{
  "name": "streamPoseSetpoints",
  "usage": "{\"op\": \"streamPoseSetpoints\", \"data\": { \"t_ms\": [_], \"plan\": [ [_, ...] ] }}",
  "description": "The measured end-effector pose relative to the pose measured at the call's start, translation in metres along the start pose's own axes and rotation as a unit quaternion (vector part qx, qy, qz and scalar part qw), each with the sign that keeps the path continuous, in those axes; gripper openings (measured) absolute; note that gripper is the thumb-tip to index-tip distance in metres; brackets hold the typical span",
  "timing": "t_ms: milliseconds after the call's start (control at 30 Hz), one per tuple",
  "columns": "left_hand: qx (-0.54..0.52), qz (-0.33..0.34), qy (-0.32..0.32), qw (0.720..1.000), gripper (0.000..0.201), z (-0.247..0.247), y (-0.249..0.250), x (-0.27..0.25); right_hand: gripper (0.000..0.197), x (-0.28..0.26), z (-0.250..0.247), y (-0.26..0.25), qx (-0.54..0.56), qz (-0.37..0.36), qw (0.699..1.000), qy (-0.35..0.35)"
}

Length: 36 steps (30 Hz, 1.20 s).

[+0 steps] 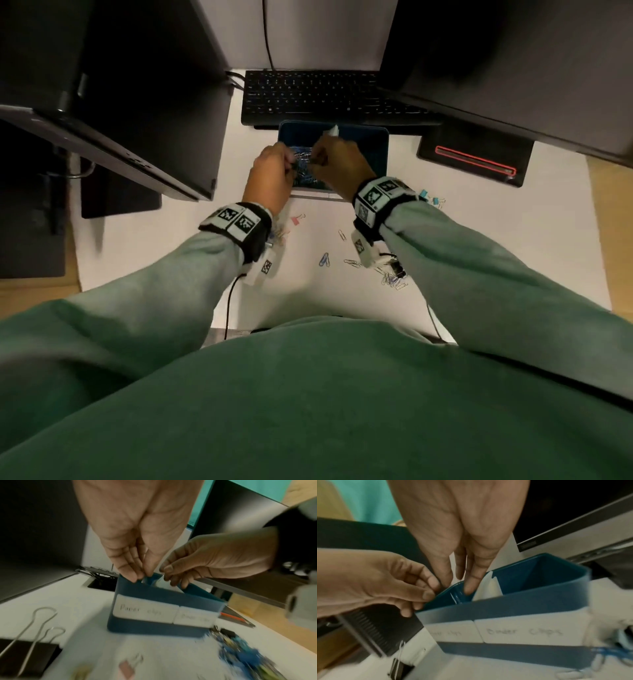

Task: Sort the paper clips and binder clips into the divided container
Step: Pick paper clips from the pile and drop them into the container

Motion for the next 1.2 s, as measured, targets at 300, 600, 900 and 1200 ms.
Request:
{"op": "streamPoseSetpoints", "data": {
  "t_ms": [300, 600, 900, 1200],
  "plan": [
    [0.175, 0.012, -0.283, 0.943, 0.039, 0.121, -0.016, -0.097, 0.034, -0.133, 0.055, 0.094, -0.225, -0.006, 0.95, -0.216],
    [0.206, 0.139, -0.289, 0.924, 0.023, 0.14, -0.002, -0.098, 0.019, -0.128, 0.075, 0.1, -0.29, -0.077, 0.929, -0.219],
    [0.148, 0.116, -0.251, 0.95, 0.032, 0.132, -0.009, -0.067, 0.04, -0.1, 0.049, 0.107, -0.269, -0.088, 0.942, -0.18],
    [0.174, 0.212, -0.278, 0.921, 0.02, 0.145, 0.013, -0.059, 0.037, -0.139, 0.062, 0.117, -0.306, -0.101, 0.916, -0.24]
  ]
}}
Point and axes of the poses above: each hand's wrist, its own x-axis towards the middle knuckle, its own z-axis out of the palm, y = z × x, the point moved 6 cm from there along x, towards the middle knuckle, and after that the axes turned 3 degrees about -y, right-handed, at the moved point
